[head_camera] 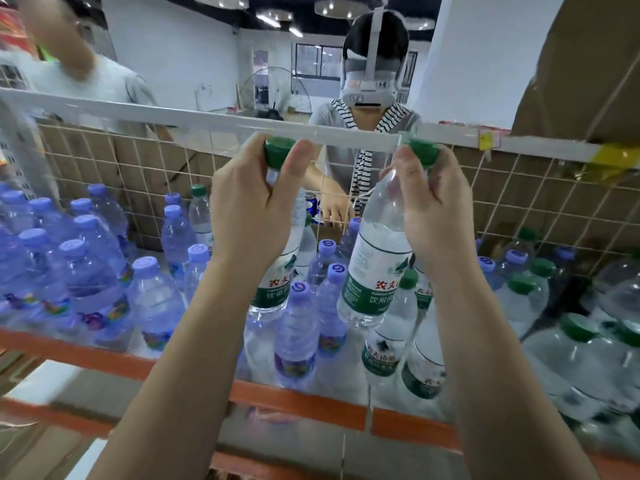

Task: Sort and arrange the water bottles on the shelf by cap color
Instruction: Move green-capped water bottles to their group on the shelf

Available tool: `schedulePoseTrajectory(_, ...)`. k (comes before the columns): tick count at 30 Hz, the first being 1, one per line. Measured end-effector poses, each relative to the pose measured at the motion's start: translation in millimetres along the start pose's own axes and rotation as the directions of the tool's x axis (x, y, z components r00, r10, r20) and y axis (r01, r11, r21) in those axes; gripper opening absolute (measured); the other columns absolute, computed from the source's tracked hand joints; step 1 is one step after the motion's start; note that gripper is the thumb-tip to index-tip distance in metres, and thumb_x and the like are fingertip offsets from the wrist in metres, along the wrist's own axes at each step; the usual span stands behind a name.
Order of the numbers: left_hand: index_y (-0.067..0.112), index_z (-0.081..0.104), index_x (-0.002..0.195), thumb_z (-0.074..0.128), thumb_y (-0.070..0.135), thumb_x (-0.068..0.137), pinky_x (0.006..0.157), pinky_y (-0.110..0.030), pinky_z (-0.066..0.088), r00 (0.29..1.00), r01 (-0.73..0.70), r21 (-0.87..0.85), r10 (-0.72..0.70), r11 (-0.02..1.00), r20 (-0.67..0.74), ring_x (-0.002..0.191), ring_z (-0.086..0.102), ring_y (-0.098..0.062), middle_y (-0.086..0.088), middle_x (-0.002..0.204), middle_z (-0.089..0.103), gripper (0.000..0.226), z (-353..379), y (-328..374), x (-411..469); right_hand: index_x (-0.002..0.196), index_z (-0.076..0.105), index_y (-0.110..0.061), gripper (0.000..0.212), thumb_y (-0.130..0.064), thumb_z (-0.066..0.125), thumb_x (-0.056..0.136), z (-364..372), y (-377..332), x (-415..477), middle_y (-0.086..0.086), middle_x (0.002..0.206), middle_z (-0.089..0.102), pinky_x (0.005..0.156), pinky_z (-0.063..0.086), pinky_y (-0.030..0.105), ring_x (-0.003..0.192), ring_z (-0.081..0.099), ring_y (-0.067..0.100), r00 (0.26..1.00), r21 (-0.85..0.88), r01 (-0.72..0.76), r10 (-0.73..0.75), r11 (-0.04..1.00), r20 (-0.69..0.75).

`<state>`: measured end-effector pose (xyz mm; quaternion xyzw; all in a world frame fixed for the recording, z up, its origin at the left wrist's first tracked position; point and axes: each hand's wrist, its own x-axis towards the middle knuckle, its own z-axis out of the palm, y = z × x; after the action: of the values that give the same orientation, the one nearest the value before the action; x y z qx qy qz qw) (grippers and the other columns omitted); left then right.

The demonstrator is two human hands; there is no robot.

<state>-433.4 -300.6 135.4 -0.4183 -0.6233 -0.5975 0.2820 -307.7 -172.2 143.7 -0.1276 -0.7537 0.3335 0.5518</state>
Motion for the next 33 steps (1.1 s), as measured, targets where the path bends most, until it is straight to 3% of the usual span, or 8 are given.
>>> schedulePoseTrajectory(3,0.021,0.052,0.072,0.046,0.054,0.095,0.057,-0.02,0.034,1.0,0.006,-0.015,-0.006,1.0,0.012,0.054,0.045,-0.006,0.011,0.056,0.05,0.04,-13.7,6.3,-15.1,0.093,0.057,-0.024,0.017,-0.038,0.049,0.098,-9.7,-3.9,-25.2,0.002,0.089,0.068,0.069,0.049,0.026,0.075,0.062,0.009,0.999,0.016,-0.039,0.039,0.999,0.004)
schedulePoseTrajectory(7,0.021,0.058,0.072,0.046,0.059,0.092,0.063,-0.039,0.045,0.975,0.144,-0.15,-0.115,0.978,0.191,0.06,0.054,-0.018,0.006,0.062,0.061,0.045,-17.8,9.7,-40.5,0.095,0.06,-0.024,0.015,-0.035,0.051,0.099,-28.8,-5.2,-65.3,-0.018,0.082,0.066,0.07,0.045,0.014,0.075,0.061,-0.002,0.994,0.018,-0.109,0.109,0.994,-0.023)
schedulePoseTrajectory(11,0.019,0.061,0.077,0.049,0.059,0.093,0.069,-0.054,0.05,0.926,0.282,-0.318,-0.17,0.905,0.338,0.069,0.062,-0.034,-0.001,0.072,0.069,0.045,-4.7,25.7,-78.3,0.093,0.062,-0.007,0.031,-0.034,0.049,0.1,-57.6,-8.9,-106.5,-0.005,0.075,0.064,0.065,0.045,0.015,0.068,0.06,0.009,0.982,-0.025,-0.183,0.182,0.983,-0.057)
schedulePoseTrajectory(14,0.025,0.059,0.077,0.047,0.059,0.094,0.063,-0.042,0.048,0.9,0.316,-0.347,-0.162,0.883,0.405,0.064,0.06,-0.022,0.002,0.07,0.067,0.039,12.0,48.2,-107.0,0.089,0.062,-0.007,0.033,-0.036,0.048,0.1,-85.7,-12.5,-132.8,0.001,0.072,0.06,0.057,0.044,0.027,0.064,0.056,0.024,0.967,-0.097,-0.24,0.23,0.966,-0.109)
schedulePoseTrajectory(17,0.022,0.06,0.077,0.046,0.058,0.095,0.059,-0.039,0.045,0.861,0.361,-0.408,-0.132,0.839,0.491,0.062,0.057,-0.023,-0.003,0.069,0.065,0.042,34.9,75.8,-133.8,0.084,0.059,-0.019,0.028,-0.041,0.048,0.098,-121.1,-11.4,-154.8,-0.003,0.069,0.06,0.061,0.048,0.032,0.064,0.059,0.019,0.947,-0.145,-0.299,0.273,0.943,-0.171)
schedulePoseTrajectory(22,0.023,0.06,0.076,0.045,0.051,0.097,0.045,-0.021,0.033,0.804,0.385,-0.478,-0.032,0.79,0.594,0.046,0.043,-0.005,-0.004,0.059,0.057,0.037,86.4,129.4,-169.5,0.091,0.061,-0.005,0.046,-0.048,0.047,0.095,-189.9,-2.2,-176.2,0.005,0.081,0.063,0.07,0.053,0.047,0.073,0.062,0.025,0.925,-0.161,-0.341,0.301,0.926,-0.231)
schedulePoseTrajectory(28,0.023,0.06,0.077,0.042,0.051,0.097,0.055,-0.045,0.043,0.788,0.362,-0.494,0.023,0.79,0.615,0.057,0.056,-0.023,-0.01,0.068,0.062,0.039,155.1,196.7,-199.8,0.092,0.058,-0.006,0.038,-0.042,0.048,0.099,-282.5,21.0,-173.1,0.004,0.077,0.064,0.067,0.051,0.045,0.07,0.062,0.028,0.935,-0.198,-0.319,0.274,0.927,-0.223)
schedulePoseTrajectory(33,0.013,0.063,0.078,0.043,0.047,0.098,0.052,-0.026,0.043,0.828,0.369,-0.537,-0.006,0.759,0.561,0.054,0.055,-0.011,-0.005,0.068,0.063,0.045,207.9,246.6,-206.7,0.09,0.059,-0.009,0.036,-0.042,0.048,0.098,-350.4,36.1,-141.2,0.0,0.076,0.065,0.065,0.052,0.033,0.069,0.063,0.018,0.96,-0.203,-0.261,0.232,0.944,-0.156)
